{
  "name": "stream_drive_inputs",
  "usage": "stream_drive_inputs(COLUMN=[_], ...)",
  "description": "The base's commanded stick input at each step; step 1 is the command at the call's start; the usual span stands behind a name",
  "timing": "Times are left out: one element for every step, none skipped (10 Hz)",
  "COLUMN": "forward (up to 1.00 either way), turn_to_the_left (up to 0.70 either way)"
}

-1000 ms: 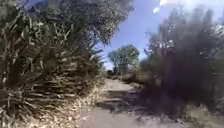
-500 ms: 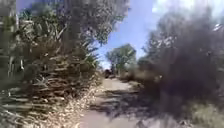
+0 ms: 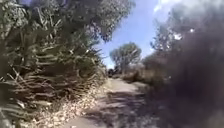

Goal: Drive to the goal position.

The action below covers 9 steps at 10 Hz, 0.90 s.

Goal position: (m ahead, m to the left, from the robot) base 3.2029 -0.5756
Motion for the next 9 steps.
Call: stream_drive_inputs(forward=[1.0,1.0,1.0,1.0,1.0,1.0,1.0,1.0,1.0], turn_to_the_left=[0.0,0.0,0.0,0.0,0.0,0.0,0.0,0.0,0.0])
